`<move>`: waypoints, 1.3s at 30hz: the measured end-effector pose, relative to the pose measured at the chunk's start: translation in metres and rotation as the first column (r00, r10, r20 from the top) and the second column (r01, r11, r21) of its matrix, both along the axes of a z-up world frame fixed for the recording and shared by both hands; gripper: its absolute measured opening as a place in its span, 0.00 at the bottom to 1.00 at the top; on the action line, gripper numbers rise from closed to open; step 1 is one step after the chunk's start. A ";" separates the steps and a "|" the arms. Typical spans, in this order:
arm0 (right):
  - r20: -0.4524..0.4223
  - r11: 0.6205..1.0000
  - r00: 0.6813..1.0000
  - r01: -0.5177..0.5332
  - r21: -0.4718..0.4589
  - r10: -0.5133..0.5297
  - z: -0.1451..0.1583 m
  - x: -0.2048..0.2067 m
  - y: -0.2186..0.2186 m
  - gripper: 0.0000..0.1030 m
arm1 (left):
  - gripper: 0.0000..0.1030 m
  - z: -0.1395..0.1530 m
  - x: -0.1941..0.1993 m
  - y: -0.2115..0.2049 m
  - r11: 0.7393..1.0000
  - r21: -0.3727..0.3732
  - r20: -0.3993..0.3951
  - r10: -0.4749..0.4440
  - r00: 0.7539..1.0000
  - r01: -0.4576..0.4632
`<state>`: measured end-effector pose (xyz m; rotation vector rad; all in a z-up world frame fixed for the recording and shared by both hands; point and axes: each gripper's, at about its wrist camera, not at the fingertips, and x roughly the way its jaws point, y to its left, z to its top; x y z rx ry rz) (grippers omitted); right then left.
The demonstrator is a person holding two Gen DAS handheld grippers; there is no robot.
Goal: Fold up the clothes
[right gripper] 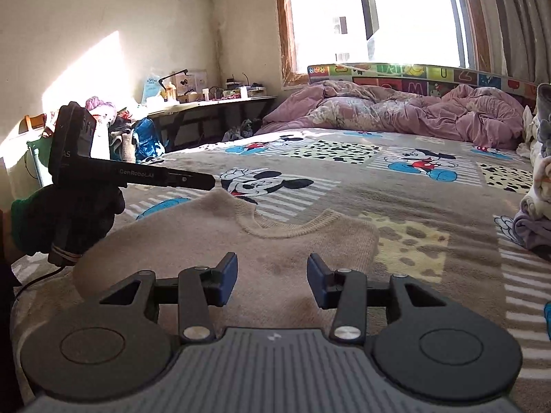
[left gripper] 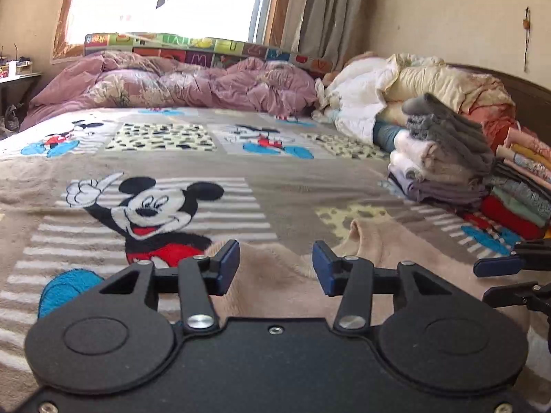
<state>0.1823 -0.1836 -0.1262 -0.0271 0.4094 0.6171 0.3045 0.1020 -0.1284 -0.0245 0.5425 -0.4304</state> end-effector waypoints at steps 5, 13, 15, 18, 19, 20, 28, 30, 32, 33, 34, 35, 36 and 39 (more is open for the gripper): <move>-0.115 0.999 0.993 0.039 0.001 -0.039 -0.024 -0.008 0.005 0.45 | 0.49 -0.015 0.007 0.000 0.999 0.018 -0.054 0.030 0.998 -0.029; 0.046 0.999 0.998 0.032 0.028 -0.033 0.005 -0.065 -0.001 0.45 | 0.44 0.037 -0.093 -0.011 0.996 0.062 0.076 -0.068 0.995 0.063; -0.003 0.998 0.998 0.063 0.010 -0.063 -0.006 -0.069 -0.002 0.45 | 0.44 0.027 -0.106 -0.021 0.991 0.119 0.026 -0.059 0.998 0.056; -0.093 0.992 0.992 0.097 0.075 -0.090 -0.027 -0.070 -0.006 0.45 | 0.45 -0.006 -0.111 -0.035 0.979 0.199 0.001 -0.045 0.999 0.043; -0.087 0.991 0.992 0.101 0.082 -0.094 -0.030 -0.073 -0.005 0.45 | 0.46 -0.013 -0.111 -0.036 0.979 0.203 0.012 -0.037 0.999 0.034; -0.077 0.992 0.992 0.107 0.060 -0.103 -0.030 -0.072 -0.003 0.45 | 0.48 -0.013 -0.108 -0.031 0.985 0.169 -0.006 -0.023 1.000 0.024; -0.184 0.968 0.975 0.160 0.192 -0.125 -0.002 -0.050 -0.025 0.47 | 0.64 0.023 -0.137 -0.007 0.994 -0.068 0.012 0.091 0.996 -0.090; -0.222 0.939 0.963 0.212 0.270 -0.154 0.009 -0.035 -0.042 0.63 | 0.73 0.025 -0.137 0.005 0.978 -0.142 -0.048 0.147 0.988 -0.152; -0.296 0.903 0.939 0.275 0.331 -0.177 0.010 -0.022 -0.061 0.67 | 0.78 0.023 -0.133 0.019 0.953 -0.215 -0.132 0.186 0.974 -0.211; -0.348 0.885 0.920 0.305 0.352 -0.178 0.006 -0.009 -0.069 0.67 | 0.78 0.019 -0.131 0.026 0.937 -0.252 -0.181 0.199 0.963 -0.241; -0.385 0.871 0.907 0.324 0.370 -0.174 0.002 0.000 -0.073 0.67 | 0.78 0.013 -0.126 0.033 0.920 -0.290 -0.235 0.200 0.951 -0.265; -0.420 0.856 0.892 0.343 0.386 -0.167 -0.002 0.009 -0.077 0.67 | 0.78 0.006 -0.122 0.039 0.903 -0.325 -0.274 0.196 0.942 -0.282; -0.455 0.841 0.876 0.362 0.402 -0.160 -0.006 0.018 -0.081 0.69 | 0.78 0.000 -0.117 0.044 0.884 -0.358 -0.312 0.190 0.931 -0.301; -0.544 0.803 0.830 0.403 0.438 -0.121 -0.021 0.043 -0.085 0.72 | 0.78 -0.019 -0.103 0.059 0.817 -0.450 -0.423 0.160 0.892 -0.360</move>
